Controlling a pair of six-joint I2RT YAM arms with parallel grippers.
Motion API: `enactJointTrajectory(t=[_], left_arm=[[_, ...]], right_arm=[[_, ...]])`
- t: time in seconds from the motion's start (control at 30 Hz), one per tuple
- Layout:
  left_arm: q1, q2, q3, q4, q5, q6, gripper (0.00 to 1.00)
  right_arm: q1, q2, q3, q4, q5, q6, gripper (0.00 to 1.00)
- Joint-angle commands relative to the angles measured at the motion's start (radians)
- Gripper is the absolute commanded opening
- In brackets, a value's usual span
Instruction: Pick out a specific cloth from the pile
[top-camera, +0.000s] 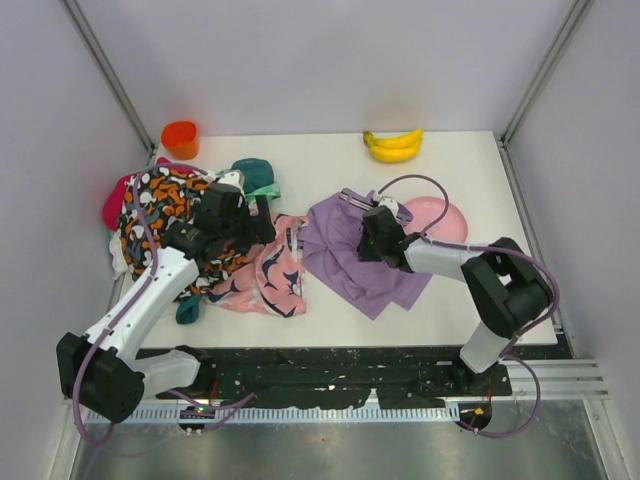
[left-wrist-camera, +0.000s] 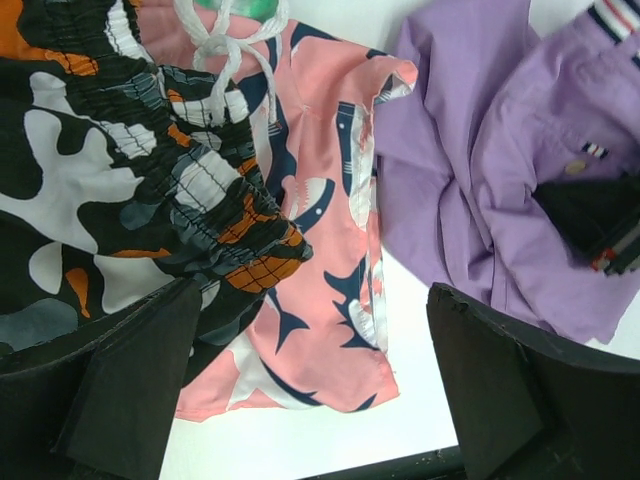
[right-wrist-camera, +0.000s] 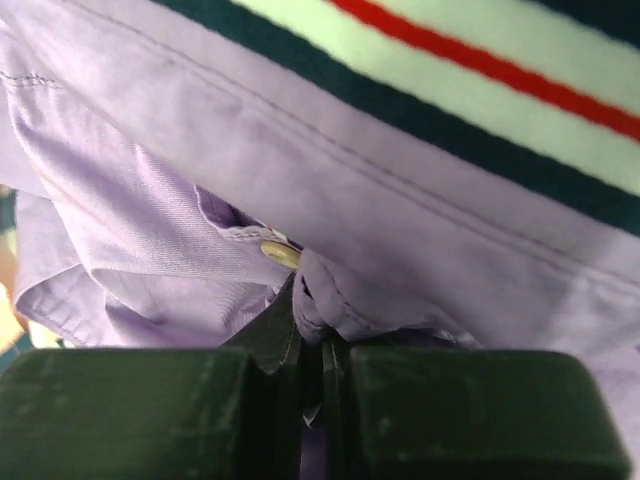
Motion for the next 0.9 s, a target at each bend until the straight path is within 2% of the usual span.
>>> enactJointTrajectory(t=[0.0, 0.13, 0.2, 0.37, 0.43, 0.53, 0.57, 0.73, 0.87], left_arm=[[-0.003, -0.038, 0.005, -0.004, -0.046, 0.003, 1.0], [-0.001, -0.066, 0.002, 0.002, -0.049, 0.002, 0.99], [-0.001, -0.074, -0.001, 0.009, -0.047, 0.002, 1.0], [-0.001, -0.094, 0.002, 0.009, -0.037, -0.006, 1.0], [-0.003, -0.117, 0.002, 0.003, -0.035, -0.001, 1.0], [-0.004, -0.163, 0.0, -0.001, -0.035, 0.003, 1.0], [-0.003, -0.179, 0.0, -0.001, -0.035, 0.002, 1.0], [-0.003, -0.282, -0.016, 0.006, -0.043, 0.009, 1.0], [-0.003, -0.348, -0.03, 0.003, -0.063, 0.009, 1.0]], right_arm=[[-0.1, 0.218, -0.033, -0.179, -0.058, 0.037, 0.05], [-0.114, 0.17, -0.011, -0.147, -0.038, -0.001, 0.07], [-0.113, 0.14, -0.01, -0.12, -0.065, -0.024, 0.2], [-0.091, 0.046, 0.012, -0.129, -0.062, -0.073, 0.44], [-0.079, -0.06, 0.015, -0.147, -0.065, -0.096, 0.55], [-0.056, -0.195, 0.039, -0.195, -0.079, -0.139, 0.85], [-0.051, -0.285, 0.044, -0.195, -0.09, -0.149, 0.95], [-0.044, -0.552, 0.123, -0.279, -0.053, -0.207, 0.95], [-0.044, -0.729, 0.162, -0.339, 0.117, -0.176, 0.95]])
